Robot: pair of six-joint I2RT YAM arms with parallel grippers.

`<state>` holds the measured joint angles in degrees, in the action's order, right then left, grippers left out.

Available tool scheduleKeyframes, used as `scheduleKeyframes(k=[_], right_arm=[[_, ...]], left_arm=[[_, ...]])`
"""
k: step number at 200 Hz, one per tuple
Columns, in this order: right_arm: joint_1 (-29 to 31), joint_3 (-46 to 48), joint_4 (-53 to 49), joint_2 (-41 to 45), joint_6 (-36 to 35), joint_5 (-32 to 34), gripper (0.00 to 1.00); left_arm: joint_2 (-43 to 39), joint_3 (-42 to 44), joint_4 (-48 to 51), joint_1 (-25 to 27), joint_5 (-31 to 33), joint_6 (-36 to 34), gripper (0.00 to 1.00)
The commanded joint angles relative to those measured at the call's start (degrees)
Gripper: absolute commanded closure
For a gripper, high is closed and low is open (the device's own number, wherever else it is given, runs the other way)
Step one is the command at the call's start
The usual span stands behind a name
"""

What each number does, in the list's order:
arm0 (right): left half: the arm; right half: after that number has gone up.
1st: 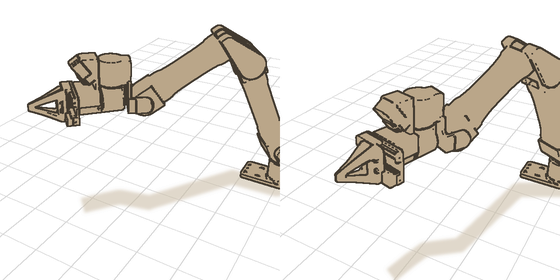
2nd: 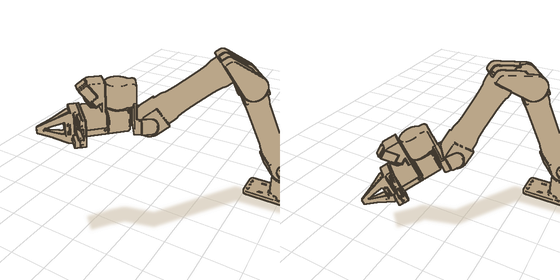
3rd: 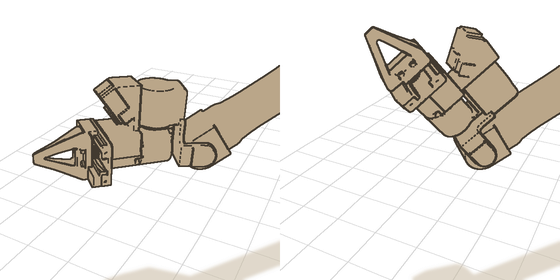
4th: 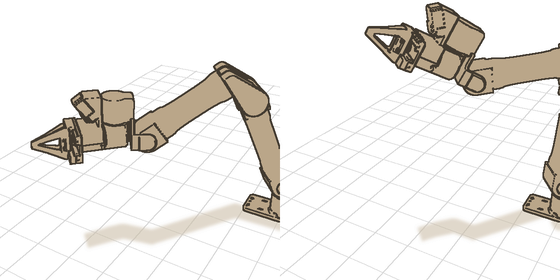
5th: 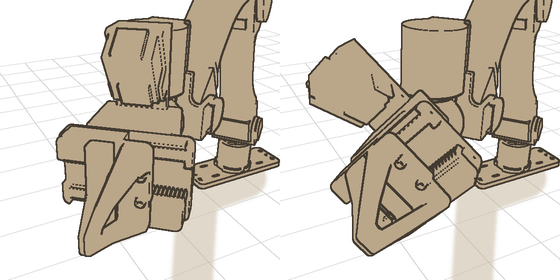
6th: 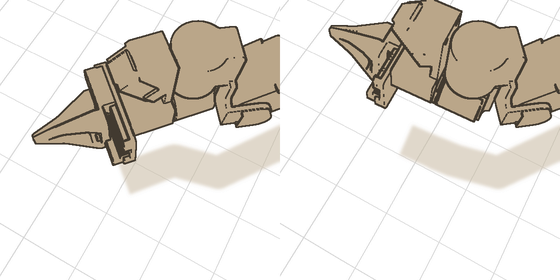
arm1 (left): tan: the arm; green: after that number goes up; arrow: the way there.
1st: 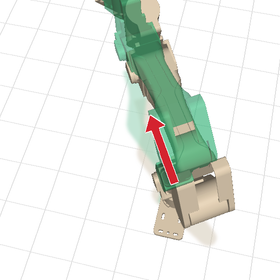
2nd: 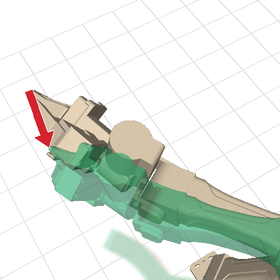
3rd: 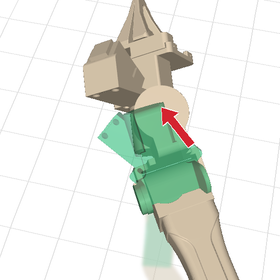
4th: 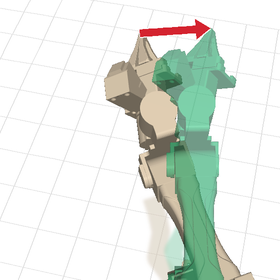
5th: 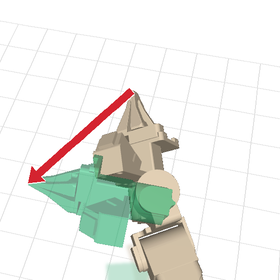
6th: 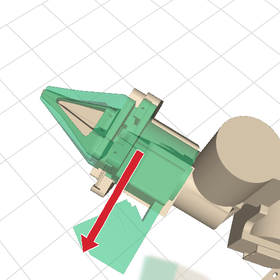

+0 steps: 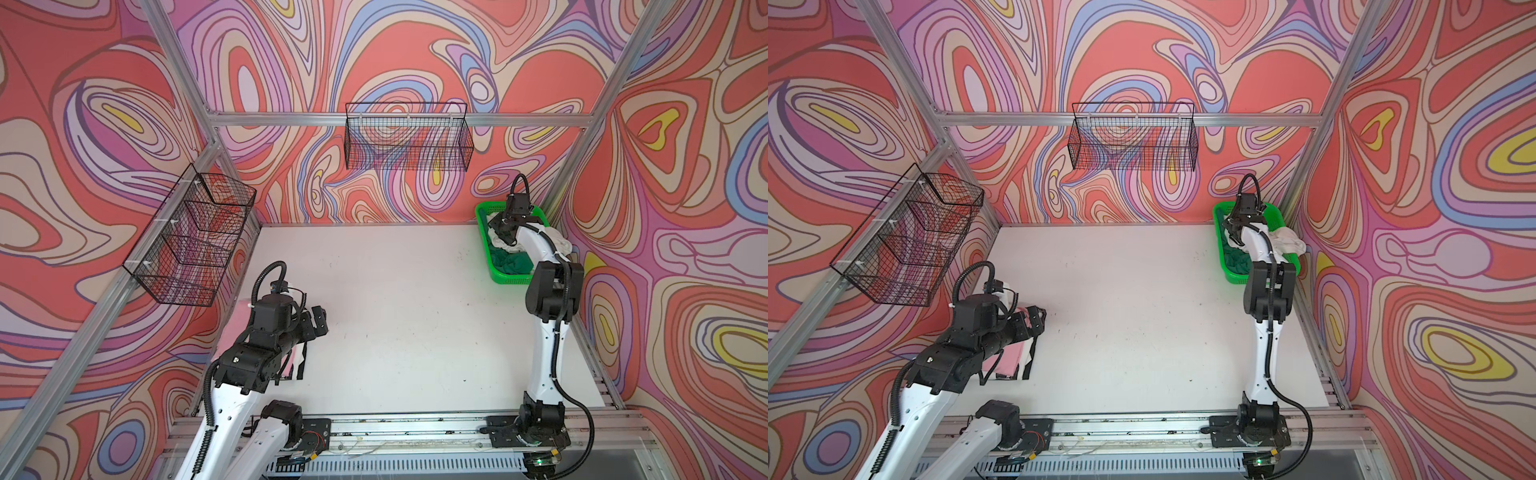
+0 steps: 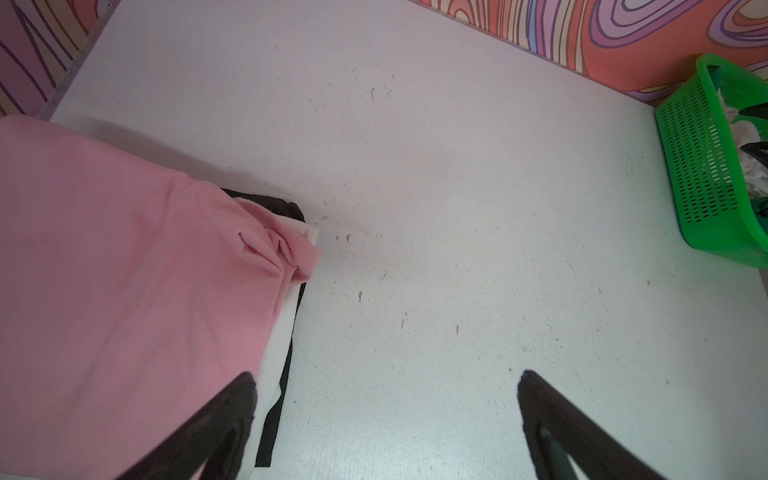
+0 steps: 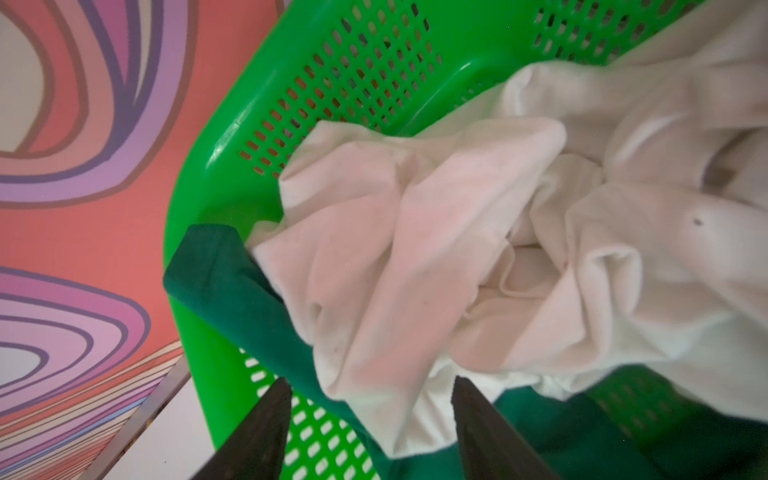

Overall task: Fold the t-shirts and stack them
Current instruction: 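Reach the right gripper into the green basket and grasp the white t-shirt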

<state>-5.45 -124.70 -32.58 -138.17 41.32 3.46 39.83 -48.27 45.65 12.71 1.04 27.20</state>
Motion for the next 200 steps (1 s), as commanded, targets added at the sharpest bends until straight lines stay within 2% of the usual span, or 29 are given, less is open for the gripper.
scheduleKeyframes(k=[1,22,46,77,102,129,142,155,168,200], right_arm=[[-0.16,-2.98,-0.16,-3.69,2.83,-2.38,0.35],[-0.52,-4.5,0.34,-5.91,3.92,-3.43,0.37],[-0.65,-6.62,1.39,-7.95,3.15,-4.12,0.44],[-0.92,-7.87,2.12,-8.86,1.36,-3.12,0.63],[-1.03,-7.76,1.98,-7.14,0.45,-0.95,0.75],[-1.05,-4.24,3.79,-2.62,0.35,1.41,0.73],[-0.97,-2.77,4.66,-1.0,0.21,2.27,0.84],[-0.99,-2.95,4.4,-0.43,-0.02,2.07,0.86],[-1.07,-3.25,4.3,-0.26,-0.51,1.19,1.0],[-1.09,-2.3,3.51,3.42,0.38,0.56,1.0]], left_arm=[[-0.11,0.57,0.52,0.21,0.03,-0.22,0.0],[0.16,0.47,0.5,0.21,-0.22,-0.37,0.0],[0.33,0.38,0.58,0.21,0.01,-0.44,0.0],[0.51,0.47,0.58,0.2,0.27,-0.52,0.0],[0.93,0.38,0.58,0.21,0.19,-0.61,0.0],[1.18,0.38,0.52,0.21,-0.12,-0.69,0.0],[1.04,0.44,0.5,0.21,-0.07,-0.7,0.0],[0.9,0.52,0.49,0.21,-0.15,-0.66,0.0],[0.71,0.48,0.49,0.21,-0.15,-0.67,0.0],[0.42,0.62,0.46,0.21,-0.33,-0.75,0.0]])
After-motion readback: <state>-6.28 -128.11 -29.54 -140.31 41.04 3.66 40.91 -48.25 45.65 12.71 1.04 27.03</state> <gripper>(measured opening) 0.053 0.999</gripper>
